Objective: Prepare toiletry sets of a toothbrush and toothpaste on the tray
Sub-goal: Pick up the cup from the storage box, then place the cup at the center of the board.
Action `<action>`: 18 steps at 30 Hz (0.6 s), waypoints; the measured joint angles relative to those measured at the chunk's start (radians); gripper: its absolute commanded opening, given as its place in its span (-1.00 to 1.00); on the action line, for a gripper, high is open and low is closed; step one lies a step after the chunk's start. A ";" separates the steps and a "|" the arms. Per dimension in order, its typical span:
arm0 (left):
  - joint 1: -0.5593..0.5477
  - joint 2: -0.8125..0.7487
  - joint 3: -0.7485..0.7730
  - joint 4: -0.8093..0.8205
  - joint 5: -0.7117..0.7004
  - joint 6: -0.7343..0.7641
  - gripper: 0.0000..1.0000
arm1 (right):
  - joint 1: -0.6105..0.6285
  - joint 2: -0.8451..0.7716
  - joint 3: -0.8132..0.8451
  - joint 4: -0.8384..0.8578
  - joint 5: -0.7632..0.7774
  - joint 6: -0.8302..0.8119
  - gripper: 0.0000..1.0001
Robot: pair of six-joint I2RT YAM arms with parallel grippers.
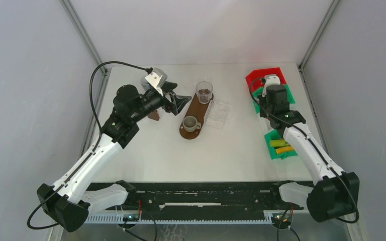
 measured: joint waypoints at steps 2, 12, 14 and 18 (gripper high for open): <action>0.000 0.000 0.000 -0.002 -0.013 0.002 0.65 | 0.065 -0.043 -0.008 0.008 -0.004 -0.021 -1.00; 0.027 -0.005 0.000 -0.070 -0.118 0.048 0.76 | 0.442 -0.143 -0.084 0.055 -0.230 -0.171 -1.00; 0.035 -0.006 0.000 -0.100 -0.160 0.063 0.79 | 0.506 -0.122 -0.090 0.056 -0.274 -0.206 -1.00; 0.045 -0.006 0.000 -0.148 -0.223 0.089 0.80 | 0.603 -0.031 -0.089 0.084 -0.358 -0.299 -1.00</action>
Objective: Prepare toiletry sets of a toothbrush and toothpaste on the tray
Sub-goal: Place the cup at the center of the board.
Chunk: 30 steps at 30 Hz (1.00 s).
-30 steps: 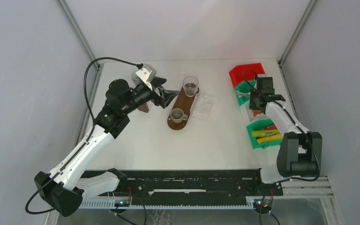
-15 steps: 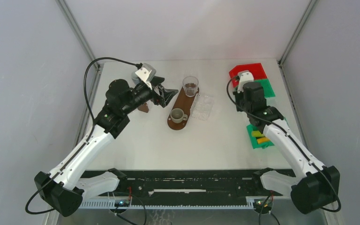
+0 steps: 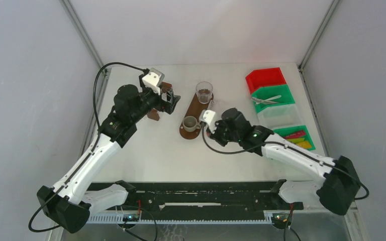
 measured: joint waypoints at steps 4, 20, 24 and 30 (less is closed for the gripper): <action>0.023 0.000 0.000 -0.023 -0.027 0.010 0.80 | 0.076 0.141 0.024 -0.002 -0.030 -0.104 -1.00; 0.048 0.000 0.000 -0.040 -0.047 0.016 0.81 | 0.242 0.486 0.204 -0.046 -0.048 -0.304 -0.94; 0.050 0.000 0.000 -0.040 -0.047 0.016 0.80 | 0.264 0.531 0.216 -0.044 -0.053 -0.307 -0.91; 0.053 0.001 0.000 -0.040 -0.046 0.016 0.80 | 0.271 0.542 0.216 -0.042 -0.061 -0.307 -0.74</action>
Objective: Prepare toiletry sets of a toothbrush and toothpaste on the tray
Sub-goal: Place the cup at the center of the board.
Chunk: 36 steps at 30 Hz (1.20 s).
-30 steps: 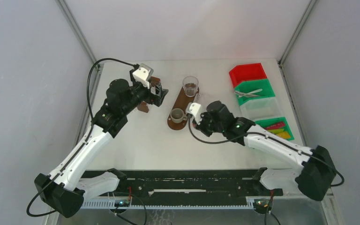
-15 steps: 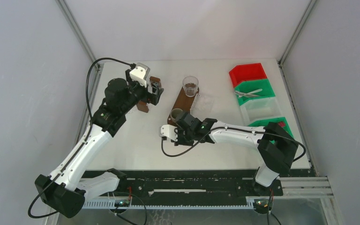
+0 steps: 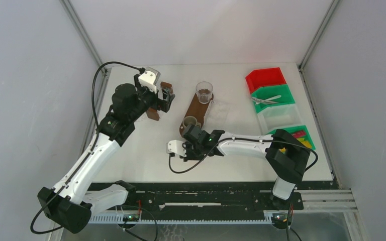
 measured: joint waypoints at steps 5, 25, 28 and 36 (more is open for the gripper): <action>0.000 0.000 0.000 0.000 0.002 0.000 0.80 | 0.013 0.005 0.000 0.003 0.005 0.006 -0.32; 0.026 0.009 0.003 -0.074 0.029 -0.014 0.76 | 0.030 -0.174 -0.053 0.061 0.054 0.054 0.11; 0.043 0.009 0.003 -0.086 0.029 -0.027 0.75 | 0.015 -0.255 -0.107 0.087 0.045 0.067 0.08; 0.075 -0.009 0.003 -0.079 0.030 -0.085 0.70 | -0.140 -0.502 -0.348 0.234 0.025 0.166 0.09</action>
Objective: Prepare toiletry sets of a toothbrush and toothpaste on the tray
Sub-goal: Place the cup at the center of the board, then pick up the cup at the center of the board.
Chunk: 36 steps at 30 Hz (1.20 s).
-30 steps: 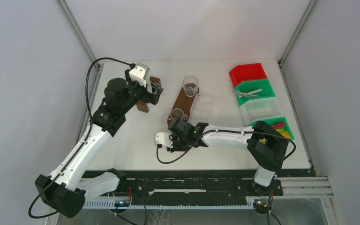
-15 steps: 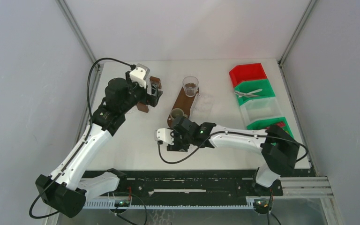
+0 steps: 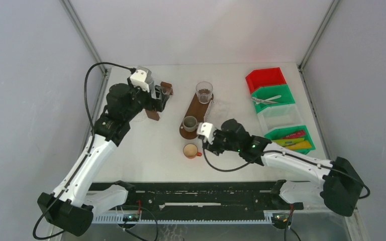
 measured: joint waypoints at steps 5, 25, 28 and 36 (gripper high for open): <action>0.001 -0.084 -0.039 0.092 0.023 -0.106 0.61 | -0.178 -0.100 -0.062 0.159 -0.048 0.163 0.16; -0.244 -0.243 -0.343 0.015 -0.127 -0.470 0.11 | -0.394 0.115 -0.165 0.676 -0.142 0.579 0.23; -0.312 -0.181 -0.343 -0.027 -0.200 -0.489 0.04 | -0.422 0.099 -0.193 0.691 -0.163 0.593 0.23; -0.377 -0.001 -0.343 -0.072 -0.270 -0.528 -0.16 | -0.443 0.089 -0.202 0.743 -0.209 0.610 0.23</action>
